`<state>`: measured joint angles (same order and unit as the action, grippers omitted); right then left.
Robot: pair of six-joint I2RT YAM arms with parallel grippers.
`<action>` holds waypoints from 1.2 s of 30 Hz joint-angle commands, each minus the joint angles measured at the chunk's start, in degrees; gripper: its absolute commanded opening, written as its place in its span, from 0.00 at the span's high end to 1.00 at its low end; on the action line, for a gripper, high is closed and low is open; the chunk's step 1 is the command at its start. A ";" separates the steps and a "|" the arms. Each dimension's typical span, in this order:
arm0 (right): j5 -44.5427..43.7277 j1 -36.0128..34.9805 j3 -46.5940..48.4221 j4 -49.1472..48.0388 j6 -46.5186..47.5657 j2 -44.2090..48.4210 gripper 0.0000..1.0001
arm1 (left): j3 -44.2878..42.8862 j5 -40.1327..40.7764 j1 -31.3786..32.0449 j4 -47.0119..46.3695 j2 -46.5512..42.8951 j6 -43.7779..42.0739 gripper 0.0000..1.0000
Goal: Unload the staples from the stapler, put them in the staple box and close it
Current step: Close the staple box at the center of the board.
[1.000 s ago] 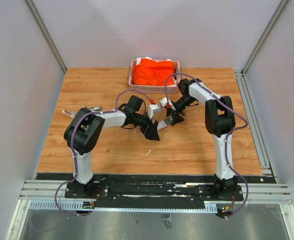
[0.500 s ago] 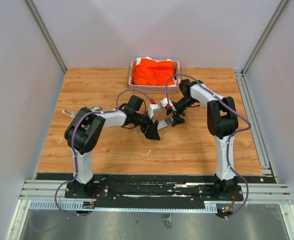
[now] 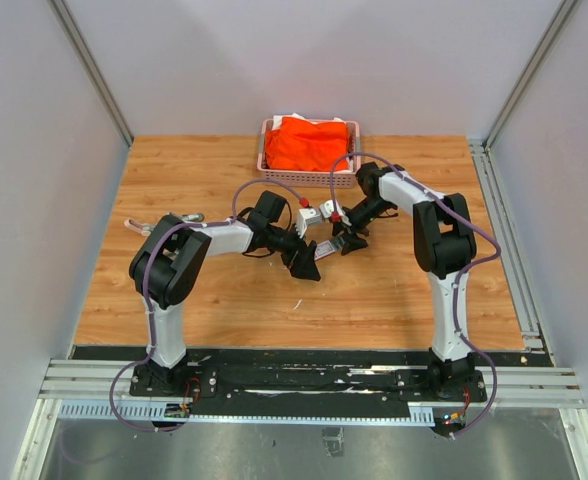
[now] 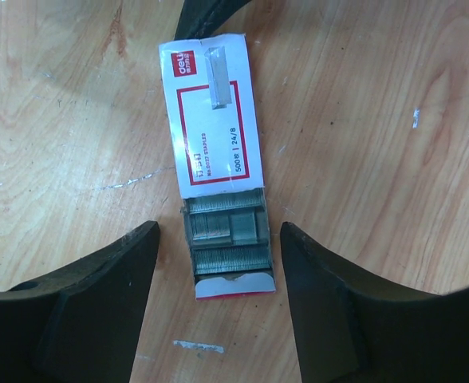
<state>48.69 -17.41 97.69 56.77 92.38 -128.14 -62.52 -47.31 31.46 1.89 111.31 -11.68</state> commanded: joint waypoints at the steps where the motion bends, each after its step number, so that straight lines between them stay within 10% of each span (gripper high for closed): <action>1: -0.33 -1.57 -0.48 -0.93 -0.10 0.61 0.38 | 2.53 3.10 0.18 3.56 3.57 -0.39 0.02; 13: -1.57 -2.13 0.36 -0.09 0.18 -0.53 0.56 | 2.92 2.81 0.18 2.99 3.48 -0.12 0.02; 36: -1.66 -2.92 -1.00 1.82 4.26 0.46 0.58 | 0.70 4.75 1.76 1.55 6.03 1.95 0.02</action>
<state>48.56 -18.28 97.71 56.71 92.53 -128.14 -62.04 -48.77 31.53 -0.97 112.14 -10.90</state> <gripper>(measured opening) 0.430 0.981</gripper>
